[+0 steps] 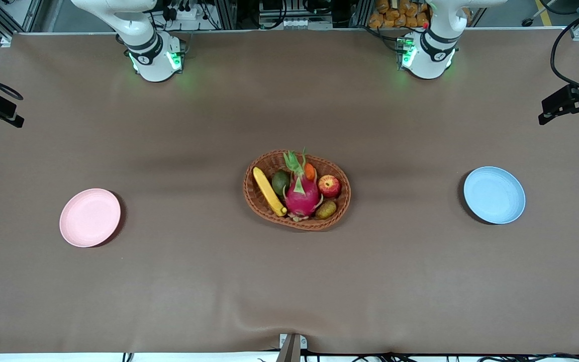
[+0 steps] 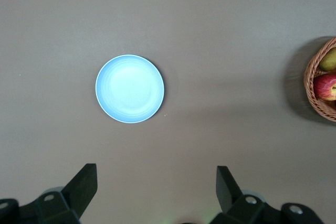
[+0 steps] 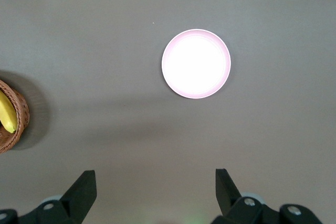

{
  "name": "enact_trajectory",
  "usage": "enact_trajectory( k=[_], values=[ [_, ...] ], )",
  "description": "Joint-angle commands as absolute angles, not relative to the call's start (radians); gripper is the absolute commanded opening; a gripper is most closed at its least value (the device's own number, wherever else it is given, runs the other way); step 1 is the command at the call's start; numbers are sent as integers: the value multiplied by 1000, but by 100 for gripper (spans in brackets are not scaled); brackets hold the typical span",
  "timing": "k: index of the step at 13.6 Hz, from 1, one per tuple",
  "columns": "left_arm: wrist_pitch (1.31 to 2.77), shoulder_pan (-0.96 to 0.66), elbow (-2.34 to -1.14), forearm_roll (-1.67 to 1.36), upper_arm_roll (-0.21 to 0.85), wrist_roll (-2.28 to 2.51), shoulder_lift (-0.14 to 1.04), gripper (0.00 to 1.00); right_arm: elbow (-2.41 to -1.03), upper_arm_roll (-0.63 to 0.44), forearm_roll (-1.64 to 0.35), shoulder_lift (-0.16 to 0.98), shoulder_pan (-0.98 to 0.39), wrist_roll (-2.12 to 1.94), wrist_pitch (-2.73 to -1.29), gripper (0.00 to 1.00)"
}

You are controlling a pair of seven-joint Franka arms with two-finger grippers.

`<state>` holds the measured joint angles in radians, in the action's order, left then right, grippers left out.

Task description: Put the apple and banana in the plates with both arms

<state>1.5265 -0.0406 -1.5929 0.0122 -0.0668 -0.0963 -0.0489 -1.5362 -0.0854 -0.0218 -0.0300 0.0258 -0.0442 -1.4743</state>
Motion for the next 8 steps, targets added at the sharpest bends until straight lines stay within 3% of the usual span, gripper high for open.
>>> enact_trajectory(
  k=[1,8],
  values=[
    [1508,-35,-1568,0,-63,-87,-37,100,-1517,-78,-21,-18,35,-54,-1468,100],
    [1506,-40,-1569,-3,-61,-87,-23,100,-1517,-77,-28,8,26,-49,-1470,100]
  ],
)
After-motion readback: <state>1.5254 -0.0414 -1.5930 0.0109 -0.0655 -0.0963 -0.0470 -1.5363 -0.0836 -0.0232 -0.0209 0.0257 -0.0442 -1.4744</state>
